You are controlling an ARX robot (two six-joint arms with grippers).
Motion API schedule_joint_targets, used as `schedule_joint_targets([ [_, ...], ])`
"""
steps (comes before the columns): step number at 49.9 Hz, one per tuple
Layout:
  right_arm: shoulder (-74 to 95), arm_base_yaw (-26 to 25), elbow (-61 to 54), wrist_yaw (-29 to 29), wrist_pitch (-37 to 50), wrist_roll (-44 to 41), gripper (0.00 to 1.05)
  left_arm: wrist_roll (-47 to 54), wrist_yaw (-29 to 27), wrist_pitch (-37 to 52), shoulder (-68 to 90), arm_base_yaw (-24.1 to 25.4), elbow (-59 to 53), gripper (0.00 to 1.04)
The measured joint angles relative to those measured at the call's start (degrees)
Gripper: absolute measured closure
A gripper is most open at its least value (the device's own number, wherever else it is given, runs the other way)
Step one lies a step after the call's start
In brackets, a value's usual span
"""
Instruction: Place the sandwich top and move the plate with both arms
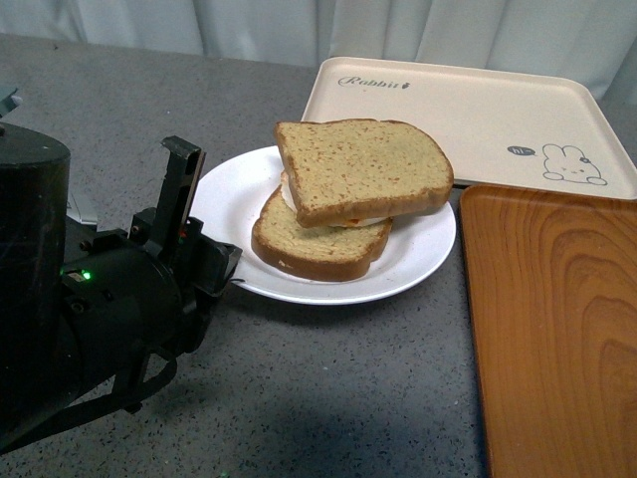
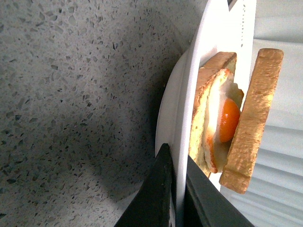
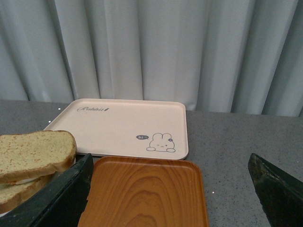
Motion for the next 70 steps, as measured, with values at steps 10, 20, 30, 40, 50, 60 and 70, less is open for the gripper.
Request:
schedule_joint_targets([
  [10, 0.00, 0.00, 0.00, 0.00, 0.00, 0.00, 0.09, 0.90, -0.37, -2.54, -3.41, 1.75, 0.52, 1.01],
  [20, 0.00, 0.00, 0.00, 0.00, 0.00, 0.00, 0.09, 2.43, -0.15, -5.77, -5.38, 2.69, 4.17, 1.01],
  [30, 0.00, 0.00, 0.00, 0.00, 0.00, 0.00, 0.09, 4.98, -0.17, -10.56, -5.38, 2.23, 10.62, 1.01],
  [40, 0.00, 0.00, 0.00, 0.00, 0.00, 0.00, 0.09, 8.46, -0.13, -14.19, -2.89, 1.42, 19.34, 1.01],
  [50, 0.00, 0.00, 0.00, 0.00, 0.00, 0.00, 0.09, 12.31, -0.63, -18.03, 0.15, 0.00, 25.99, 1.01],
  [60, 0.00, 0.00, 0.00, 0.00, 0.00, 0.00, 0.09, 14.36, -1.53, -20.33, 4.11, -0.04, 31.89, 1.01],
  [70, 0.00, 0.00, 0.00, 0.00, 0.00, 0.00, 0.09, 16.02, -2.78, -22.67, 8.52, 0.39, 36.06, 1.01],
])
